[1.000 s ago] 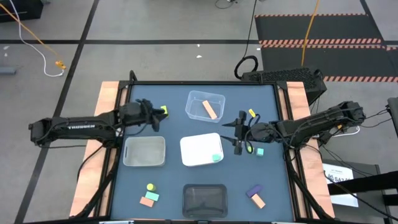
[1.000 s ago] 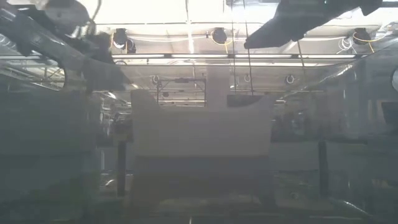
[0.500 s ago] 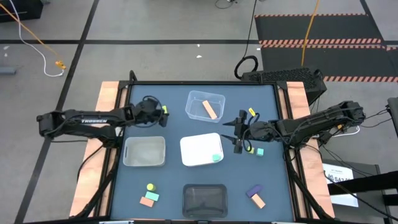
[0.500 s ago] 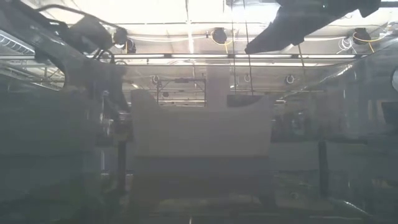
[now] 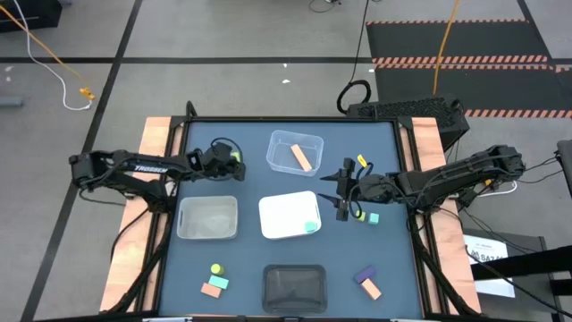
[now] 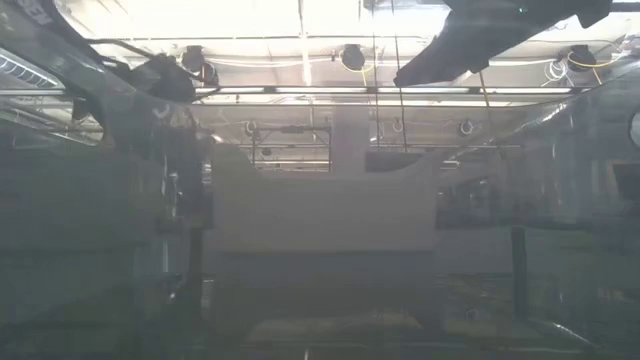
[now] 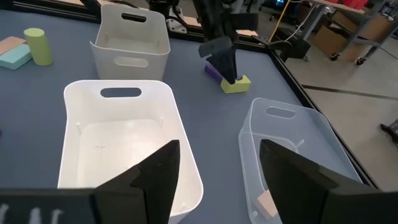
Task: Sort & place blocks by color
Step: Put the top green block into the gray bin
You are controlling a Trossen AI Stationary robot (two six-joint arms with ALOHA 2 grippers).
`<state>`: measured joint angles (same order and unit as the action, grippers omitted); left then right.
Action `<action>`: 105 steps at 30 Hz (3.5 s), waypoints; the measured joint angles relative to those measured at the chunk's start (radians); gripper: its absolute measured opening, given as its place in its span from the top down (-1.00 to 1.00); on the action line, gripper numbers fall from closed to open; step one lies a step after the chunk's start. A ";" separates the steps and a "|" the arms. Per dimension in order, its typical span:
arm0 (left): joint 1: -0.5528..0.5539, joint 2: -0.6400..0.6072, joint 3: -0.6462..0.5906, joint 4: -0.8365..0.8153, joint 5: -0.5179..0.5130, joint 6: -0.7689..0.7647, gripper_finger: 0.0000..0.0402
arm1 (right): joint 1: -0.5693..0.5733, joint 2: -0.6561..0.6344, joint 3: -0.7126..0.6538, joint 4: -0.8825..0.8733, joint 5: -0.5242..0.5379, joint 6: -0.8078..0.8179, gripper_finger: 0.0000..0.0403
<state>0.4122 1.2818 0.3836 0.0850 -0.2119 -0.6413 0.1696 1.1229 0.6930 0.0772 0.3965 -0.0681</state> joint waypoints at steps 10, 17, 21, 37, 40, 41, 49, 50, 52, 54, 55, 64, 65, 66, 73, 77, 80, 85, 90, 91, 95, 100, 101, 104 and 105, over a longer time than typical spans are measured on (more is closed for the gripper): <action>0.000 0.103 0.002 0.080 -0.006 0.050 -0.04 | 0.000 0.000 0.000 0.000 0.000 0.000 -0.07; 0.000 0.106 0.001 0.073 -0.026 0.071 0.24 | 0.000 0.000 0.000 0.000 0.000 0.003 -0.07; 0.000 0.105 0.001 0.078 -0.029 0.067 0.48 | 0.000 0.000 0.000 0.000 0.000 0.003 -0.07; -0.004 0.017 -0.002 0.223 0.039 0.064 0.53 | 0.000 0.000 0.000 0.000 0.000 0.003 -0.07; -0.016 -0.035 -0.002 0.297 0.060 0.100 0.53 | 0.000 0.000 0.000 0.000 0.000 0.003 -0.07; -0.022 -0.055 -0.002 0.323 0.068 0.120 0.53 | 0.000 0.000 0.000 0.000 0.000 0.003 -0.07; -0.069 -0.186 -0.001 0.587 0.193 0.340 0.53 | 0.000 0.000 0.000 0.001 0.002 0.003 -0.07; -0.076 -0.198 -0.001 0.617 0.207 0.362 0.53 | 0.000 0.000 0.000 0.003 0.002 0.003 -0.07; -0.092 -0.213 -0.001 0.680 0.234 0.403 0.53 | 0.000 0.000 0.000 0.013 0.002 0.004 -0.07; -0.111 -0.222 -0.001 0.729 0.262 0.445 0.53 | 0.000 0.000 0.000 0.023 0.002 0.004 -0.07; -0.121 -0.225 -0.001 0.749 0.275 0.469 0.53 | 0.000 0.000 0.000 0.024 0.002 0.004 -0.07; -0.239 -0.230 -0.001 0.917 0.413 0.783 0.53 | 0.000 0.000 0.000 0.024 -0.003 0.143 -0.07; -0.254 -0.229 -0.001 0.923 0.413 0.785 0.53 | 0.000 0.000 0.000 0.023 -0.004 0.165 -0.07; -0.267 -0.229 -0.001 0.926 0.413 0.777 0.53 | 0.000 0.000 0.000 0.023 -0.004 0.182 -0.07; -0.363 -0.228 0.000 0.745 0.418 0.536 0.53 | 0.000 0.000 0.000 0.019 -0.005 0.239 -0.07; -0.444 -0.228 0.000 0.609 0.421 0.332 0.53 | 0.000 0.000 0.000 0.019 -0.005 0.240 -0.07; -0.509 -0.242 0.000 0.510 0.423 0.174 0.53 | 0.000 0.000 0.000 0.016 -0.005 0.240 -0.07; -0.614 -0.292 0.000 0.272 0.425 0.005 0.53 | 0.000 0.000 -0.023 0.020 -0.006 0.240 -0.07; -0.663 -0.373 0.000 0.028 0.370 -0.190 0.53 | 0.000 0.000 -0.073 0.019 -0.006 0.240 -0.07; -0.666 -0.392 0.000 -0.023 0.367 -0.216 0.53 | 0.001 0.000 -0.084 0.021 -0.006 0.240 -0.07; -0.666 -0.471 0.000 -0.195 0.359 -0.288 0.53 | 0.000 0.000 -0.118 0.072 -0.006 0.240 -0.07; -0.666 -0.555 0.000 -0.306 0.358 -0.317 0.53 | 0.000 0.000 -0.122 0.161 -0.006 0.221 -0.07; -0.666 -0.568 0.000 -0.335 0.358 -0.322 0.53 | 0.001 0.000 -0.122 0.175 -0.006 0.203 -0.07; -0.666 -0.599 0.000 -0.446 0.358 -0.339 0.53 | 0.000 0.000 -0.122 0.209 -0.006 0.161 -0.07; -0.666 -0.605 0.000 -0.490 0.358 -0.346 0.53 | 0.000 0.000 -0.122 0.215 -0.006 0.153 -0.07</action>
<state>-0.2539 0.6766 0.3832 -0.4051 0.1459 -0.9875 0.1699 1.1233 0.5713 0.2923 0.3908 0.0847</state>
